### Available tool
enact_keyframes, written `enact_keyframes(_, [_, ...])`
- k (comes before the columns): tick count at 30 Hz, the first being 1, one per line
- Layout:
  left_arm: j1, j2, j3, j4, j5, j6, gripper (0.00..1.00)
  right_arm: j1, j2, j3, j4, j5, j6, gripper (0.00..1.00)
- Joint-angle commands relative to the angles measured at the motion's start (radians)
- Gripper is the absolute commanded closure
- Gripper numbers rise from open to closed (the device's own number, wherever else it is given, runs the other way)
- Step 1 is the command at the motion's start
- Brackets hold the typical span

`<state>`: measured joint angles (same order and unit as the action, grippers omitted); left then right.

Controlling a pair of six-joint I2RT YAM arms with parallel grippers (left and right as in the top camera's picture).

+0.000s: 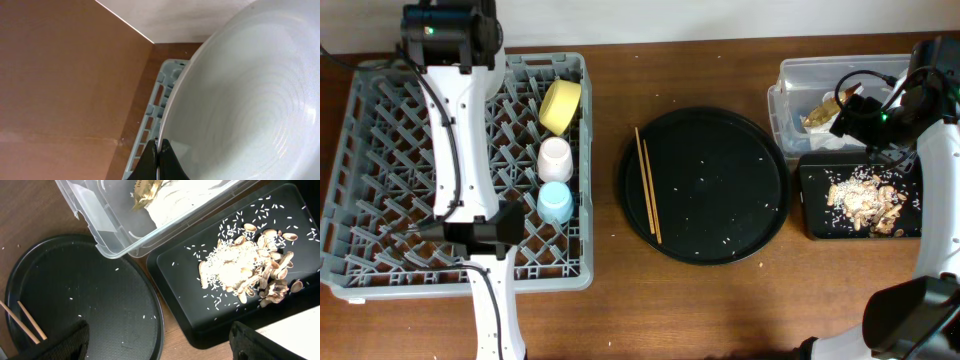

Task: Sort waste into correct bins and load items into the dishwasher rack
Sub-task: 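Stand the white plate upright in the rack with the left gripper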

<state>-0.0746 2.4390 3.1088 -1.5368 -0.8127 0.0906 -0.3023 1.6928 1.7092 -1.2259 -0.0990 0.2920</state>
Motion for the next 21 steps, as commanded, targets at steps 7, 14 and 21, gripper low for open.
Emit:
enact_keyframes(7, [0.006, -0.031, -0.32, 0.103, -0.052, 0.008, 1.0, 0.001, 0.003, -0.005, 0.003, 0.001, 0.0, 0.09])
enact_keyframes(14, [-0.03, -0.031, -0.357, 0.107, -0.048, 0.009, 1.0, 0.001, 0.003, -0.005, 0.002, 0.001, 0.0, 0.09])
enact_keyframes(21, [-0.056, -0.029, -0.437, 0.108, -0.067, 0.016, 1.0, 0.001, 0.003, -0.005, 0.002, 0.001, 0.0, 0.1])
